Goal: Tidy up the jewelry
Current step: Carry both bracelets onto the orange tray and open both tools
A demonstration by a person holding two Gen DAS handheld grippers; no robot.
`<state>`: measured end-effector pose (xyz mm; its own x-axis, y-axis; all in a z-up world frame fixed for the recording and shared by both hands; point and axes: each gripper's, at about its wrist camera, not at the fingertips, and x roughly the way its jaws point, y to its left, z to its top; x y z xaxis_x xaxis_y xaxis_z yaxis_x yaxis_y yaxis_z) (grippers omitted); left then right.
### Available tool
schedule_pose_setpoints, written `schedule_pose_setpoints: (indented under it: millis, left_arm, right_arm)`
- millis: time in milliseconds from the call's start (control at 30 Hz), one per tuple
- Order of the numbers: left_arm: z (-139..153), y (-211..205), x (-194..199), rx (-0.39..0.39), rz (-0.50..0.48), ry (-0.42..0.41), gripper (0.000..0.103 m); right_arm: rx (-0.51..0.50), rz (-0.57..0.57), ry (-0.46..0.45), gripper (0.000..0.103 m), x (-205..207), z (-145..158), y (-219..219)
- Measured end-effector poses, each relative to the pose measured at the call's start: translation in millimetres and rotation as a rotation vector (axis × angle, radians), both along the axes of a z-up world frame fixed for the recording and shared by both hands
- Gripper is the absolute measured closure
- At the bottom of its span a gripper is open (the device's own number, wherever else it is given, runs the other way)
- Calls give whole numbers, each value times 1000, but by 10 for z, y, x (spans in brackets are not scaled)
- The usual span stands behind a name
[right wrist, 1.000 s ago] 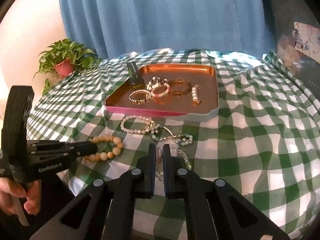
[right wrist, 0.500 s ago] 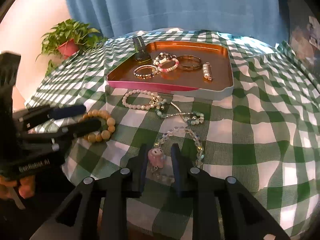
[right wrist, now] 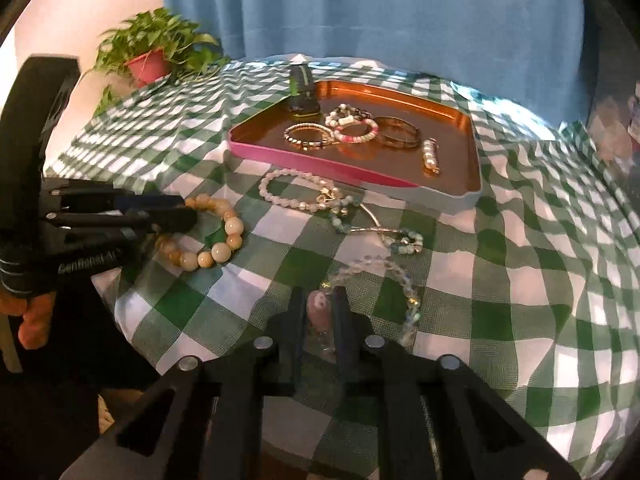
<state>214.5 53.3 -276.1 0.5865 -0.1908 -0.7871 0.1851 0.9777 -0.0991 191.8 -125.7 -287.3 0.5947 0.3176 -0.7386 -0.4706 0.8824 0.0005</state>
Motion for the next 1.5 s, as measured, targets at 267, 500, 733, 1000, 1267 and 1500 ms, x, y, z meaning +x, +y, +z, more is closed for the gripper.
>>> schedule_pose_setpoints:
  millis: [267,500,733,1000,1267,1500]
  left_arm:
    - [189,-6,-86,-15,18,-26,91]
    - [475,39,-117,-30,31,-77,91]
    - [844,161,-140,-98,47,-112,91]
    - [1300,55,-175,-94,25,-186,91]
    - [1568,-112,-101,-80,-19,-245,91]
    - [1643,-251,98,-75,-78,-275,91]
  right_arm:
    - [6,-22,-45,98,-32,121,-27]
    - [78,-76,-87,98,-19,381,-125]
    - [169,-103,-106,98,21,749,-231]
    - [152,-102,-175,98,-52,1157,-183]
    - [94,-101,-220,98,-45,1432,-202]
    - [77,-86,-216,98,118,1505,-204]
